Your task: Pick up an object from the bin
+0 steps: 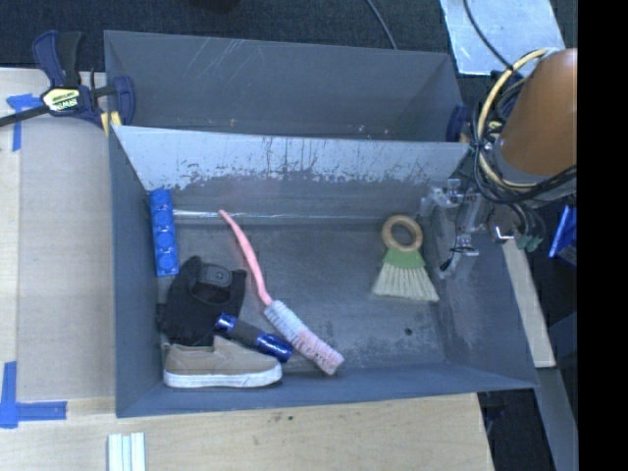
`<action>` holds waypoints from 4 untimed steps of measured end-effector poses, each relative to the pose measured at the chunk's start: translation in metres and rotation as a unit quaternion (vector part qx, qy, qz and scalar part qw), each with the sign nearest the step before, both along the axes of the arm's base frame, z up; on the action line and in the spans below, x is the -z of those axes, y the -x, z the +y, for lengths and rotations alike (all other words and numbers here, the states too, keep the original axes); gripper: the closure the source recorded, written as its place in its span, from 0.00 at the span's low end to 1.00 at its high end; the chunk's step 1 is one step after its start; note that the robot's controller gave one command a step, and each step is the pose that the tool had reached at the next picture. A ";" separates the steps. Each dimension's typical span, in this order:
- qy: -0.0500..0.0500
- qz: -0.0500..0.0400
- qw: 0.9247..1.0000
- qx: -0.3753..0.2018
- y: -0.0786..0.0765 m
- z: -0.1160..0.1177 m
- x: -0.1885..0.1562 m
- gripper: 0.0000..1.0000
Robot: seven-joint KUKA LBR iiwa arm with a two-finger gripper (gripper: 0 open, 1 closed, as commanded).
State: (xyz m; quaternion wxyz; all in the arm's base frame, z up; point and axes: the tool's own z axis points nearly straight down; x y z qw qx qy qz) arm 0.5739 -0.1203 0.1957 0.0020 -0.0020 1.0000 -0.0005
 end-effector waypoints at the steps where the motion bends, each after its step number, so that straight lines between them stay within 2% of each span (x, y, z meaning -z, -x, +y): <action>1: 0.000 0.000 1.000 0.000 0.000 0.000 0.000 0.00; 2: 0.000 0.002 0.999 -0.036 0.037 0.008 0.078 0.00; 3: 0.002 -0.007 0.998 -0.056 0.032 0.029 0.082 0.00; 4: 0.003 -0.007 0.999 -0.039 0.033 0.009 0.057 0.00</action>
Offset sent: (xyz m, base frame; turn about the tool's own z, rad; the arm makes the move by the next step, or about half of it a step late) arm -0.0356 0.0076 -0.0751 -0.0731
